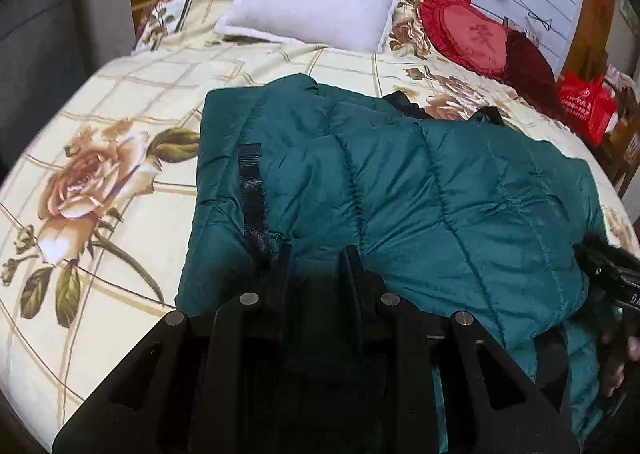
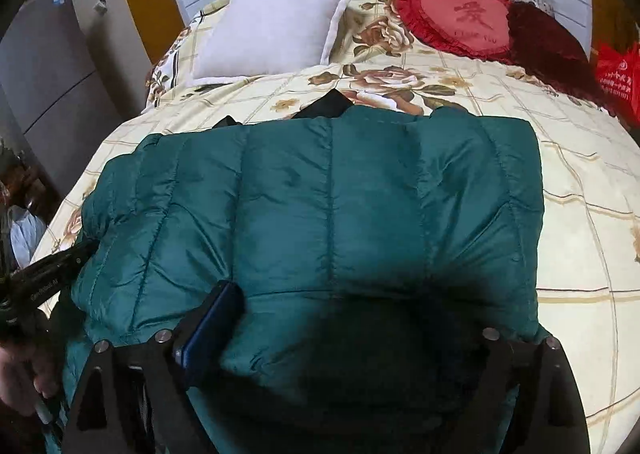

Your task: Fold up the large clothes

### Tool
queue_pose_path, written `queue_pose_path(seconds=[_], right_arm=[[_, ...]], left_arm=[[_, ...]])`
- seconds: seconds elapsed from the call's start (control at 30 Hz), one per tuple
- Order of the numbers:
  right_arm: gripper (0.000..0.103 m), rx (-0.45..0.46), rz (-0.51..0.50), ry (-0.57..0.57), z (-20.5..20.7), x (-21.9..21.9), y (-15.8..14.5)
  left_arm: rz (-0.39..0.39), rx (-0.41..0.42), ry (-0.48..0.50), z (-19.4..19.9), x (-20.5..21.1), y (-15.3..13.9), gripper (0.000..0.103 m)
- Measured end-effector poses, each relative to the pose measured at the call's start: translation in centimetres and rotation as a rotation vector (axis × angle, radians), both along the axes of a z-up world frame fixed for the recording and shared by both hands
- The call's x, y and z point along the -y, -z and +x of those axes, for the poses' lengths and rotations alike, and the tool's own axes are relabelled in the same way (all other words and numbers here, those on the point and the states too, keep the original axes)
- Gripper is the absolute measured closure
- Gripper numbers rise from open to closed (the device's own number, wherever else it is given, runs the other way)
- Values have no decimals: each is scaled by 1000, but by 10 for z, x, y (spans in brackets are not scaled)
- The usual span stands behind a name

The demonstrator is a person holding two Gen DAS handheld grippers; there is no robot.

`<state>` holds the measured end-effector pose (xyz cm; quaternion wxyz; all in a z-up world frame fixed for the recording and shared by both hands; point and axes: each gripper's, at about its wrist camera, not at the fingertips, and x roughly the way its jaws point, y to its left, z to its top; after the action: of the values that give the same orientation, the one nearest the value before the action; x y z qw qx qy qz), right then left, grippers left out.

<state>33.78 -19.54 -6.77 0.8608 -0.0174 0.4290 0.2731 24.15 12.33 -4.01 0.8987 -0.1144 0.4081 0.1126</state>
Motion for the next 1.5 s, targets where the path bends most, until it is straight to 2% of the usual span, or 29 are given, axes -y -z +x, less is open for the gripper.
queue_pose_path(seconds=[0.07,0.13,0.23,0.3,0.47,0.57,0.63,0.77,0.83,1.0,1.1,1.17,1.33,1.5], right_arm=[[6,-21,-30,-7,-1,-2,-4],[6,-22,-72,2,-4,-4,-17],[6,37,-85,78,-28,10,-44],[6,61,-90,104,-50,21,-59],[6,107,-126,124,-122,49,-79],[7,124,-101,125,-176,71,-84],[6,141,-75,130,-210,87,-85],[6,202,-39,129,-264,111,-79],[6,261,-25,149,-281,123,-73],[6,320,-3,215,-288,135,-55],[6,270,-14,228,-277,132,-45],[6,260,-1,212,-273,128,-44],[6,265,-41,125,-274,96,-39],[6,291,-85,93,-276,74,-37]], left_arm=[[-75,-12,4,-3,-9,-5,80],[-96,2,-2,-15,-15,-19,80],[-40,63,-16,-46,-14,-45,80],[-17,67,-13,-68,-13,-53,80],[-61,0,12,-129,-7,-46,80],[-61,3,7,-172,2,-44,80],[-93,11,16,-201,8,-43,80],[-117,34,27,-232,21,-41,80],[-79,43,33,-236,33,-39,80],[-30,42,35,-232,53,-27,80],[17,9,60,-229,65,-18,80],[65,-12,73,-225,74,-13,80],[97,-32,56,-223,79,-2,80],[109,-32,48,-222,80,0,80]])
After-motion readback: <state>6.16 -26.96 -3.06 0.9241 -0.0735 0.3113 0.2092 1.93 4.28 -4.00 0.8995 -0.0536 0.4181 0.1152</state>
